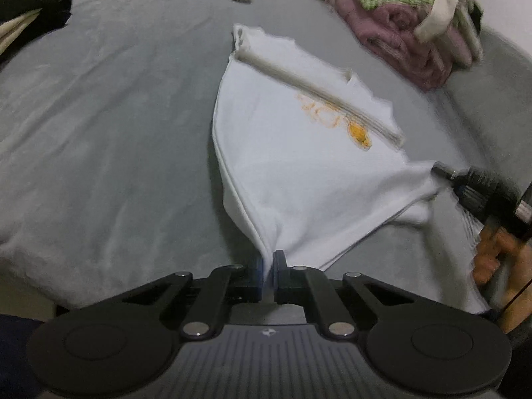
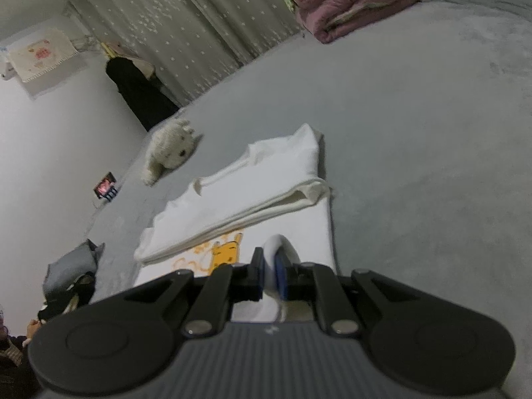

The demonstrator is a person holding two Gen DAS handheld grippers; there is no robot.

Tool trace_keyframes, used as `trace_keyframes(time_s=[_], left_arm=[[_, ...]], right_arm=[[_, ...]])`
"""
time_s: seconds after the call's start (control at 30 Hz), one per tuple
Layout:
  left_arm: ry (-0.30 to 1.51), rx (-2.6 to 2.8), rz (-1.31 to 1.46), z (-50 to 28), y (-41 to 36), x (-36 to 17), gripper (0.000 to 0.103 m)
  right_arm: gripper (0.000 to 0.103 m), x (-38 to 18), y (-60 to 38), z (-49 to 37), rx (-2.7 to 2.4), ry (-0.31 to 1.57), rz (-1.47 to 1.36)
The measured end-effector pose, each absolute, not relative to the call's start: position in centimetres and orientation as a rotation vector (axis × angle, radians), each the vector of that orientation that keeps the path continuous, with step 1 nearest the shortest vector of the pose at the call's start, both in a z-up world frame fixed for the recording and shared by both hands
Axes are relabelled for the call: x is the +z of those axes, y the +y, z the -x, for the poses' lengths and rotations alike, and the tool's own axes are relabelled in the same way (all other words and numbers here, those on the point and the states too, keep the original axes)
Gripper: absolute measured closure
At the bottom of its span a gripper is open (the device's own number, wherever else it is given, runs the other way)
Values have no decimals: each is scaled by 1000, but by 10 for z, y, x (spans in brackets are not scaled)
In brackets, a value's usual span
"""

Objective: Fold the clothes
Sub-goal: 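Lift the hem with both grippers and fold it over toward the collar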

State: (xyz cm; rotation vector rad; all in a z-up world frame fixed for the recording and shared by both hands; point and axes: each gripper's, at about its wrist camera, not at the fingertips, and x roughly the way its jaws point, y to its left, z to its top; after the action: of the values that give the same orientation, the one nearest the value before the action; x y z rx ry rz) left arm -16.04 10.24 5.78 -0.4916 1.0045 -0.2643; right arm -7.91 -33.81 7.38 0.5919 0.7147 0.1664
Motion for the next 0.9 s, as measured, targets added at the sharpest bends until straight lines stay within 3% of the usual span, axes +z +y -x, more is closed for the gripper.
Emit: trace_keyframes(time_s=[0.27,0.53,0.9], left_arm=[[958,-219,753,125,130,83,99],[967,-19,1053,57,150,68,99],[827,57,977,27,177,57,99]], right_arm=[[94,74,-343,76,147,711,-655],[94,57,-346,53,86,741,-727],[91,41,-348,38,45,757,-782]])
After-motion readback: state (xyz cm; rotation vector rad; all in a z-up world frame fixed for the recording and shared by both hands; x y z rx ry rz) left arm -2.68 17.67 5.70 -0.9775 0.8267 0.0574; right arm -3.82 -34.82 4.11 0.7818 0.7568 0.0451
